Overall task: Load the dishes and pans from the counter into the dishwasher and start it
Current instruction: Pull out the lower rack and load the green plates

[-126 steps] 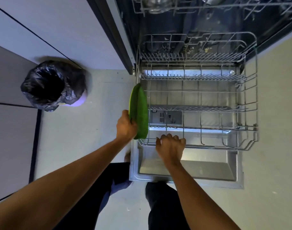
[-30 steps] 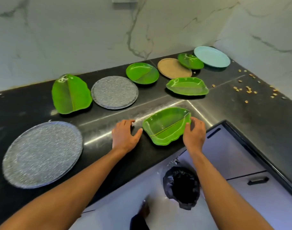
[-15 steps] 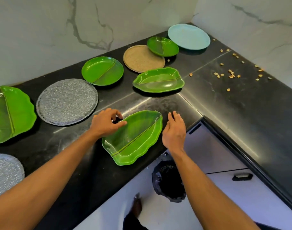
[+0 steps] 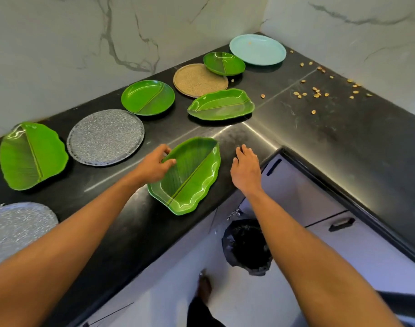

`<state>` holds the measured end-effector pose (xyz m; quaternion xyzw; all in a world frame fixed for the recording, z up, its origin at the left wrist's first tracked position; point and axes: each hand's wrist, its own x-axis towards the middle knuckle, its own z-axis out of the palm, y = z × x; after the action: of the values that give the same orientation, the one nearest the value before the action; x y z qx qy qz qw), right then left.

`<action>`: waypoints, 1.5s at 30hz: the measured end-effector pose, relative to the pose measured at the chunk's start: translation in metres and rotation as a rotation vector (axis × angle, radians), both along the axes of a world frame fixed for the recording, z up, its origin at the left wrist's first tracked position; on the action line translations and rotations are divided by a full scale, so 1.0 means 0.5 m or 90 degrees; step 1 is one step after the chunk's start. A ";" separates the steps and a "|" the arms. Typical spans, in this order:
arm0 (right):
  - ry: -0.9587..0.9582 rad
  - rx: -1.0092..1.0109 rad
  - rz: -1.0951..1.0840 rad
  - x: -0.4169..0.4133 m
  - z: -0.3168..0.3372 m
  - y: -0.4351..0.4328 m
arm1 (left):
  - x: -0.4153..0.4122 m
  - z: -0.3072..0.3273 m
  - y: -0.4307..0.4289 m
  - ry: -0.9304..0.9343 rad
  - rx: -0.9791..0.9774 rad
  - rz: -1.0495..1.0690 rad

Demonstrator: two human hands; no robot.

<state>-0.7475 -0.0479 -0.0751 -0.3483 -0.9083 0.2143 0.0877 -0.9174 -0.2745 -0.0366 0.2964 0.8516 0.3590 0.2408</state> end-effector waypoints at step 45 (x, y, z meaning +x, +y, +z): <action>-0.085 -0.616 -0.544 1.729 -0.507 -0.490 | 1.615 -0.439 0.024 -0.221 -0.303 -0.258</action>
<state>0.1169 -0.2928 -0.3285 -0.6917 -0.4940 0.5235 -0.0586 -0.1099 -0.2625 -0.2562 0.3297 0.7816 0.1406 0.5106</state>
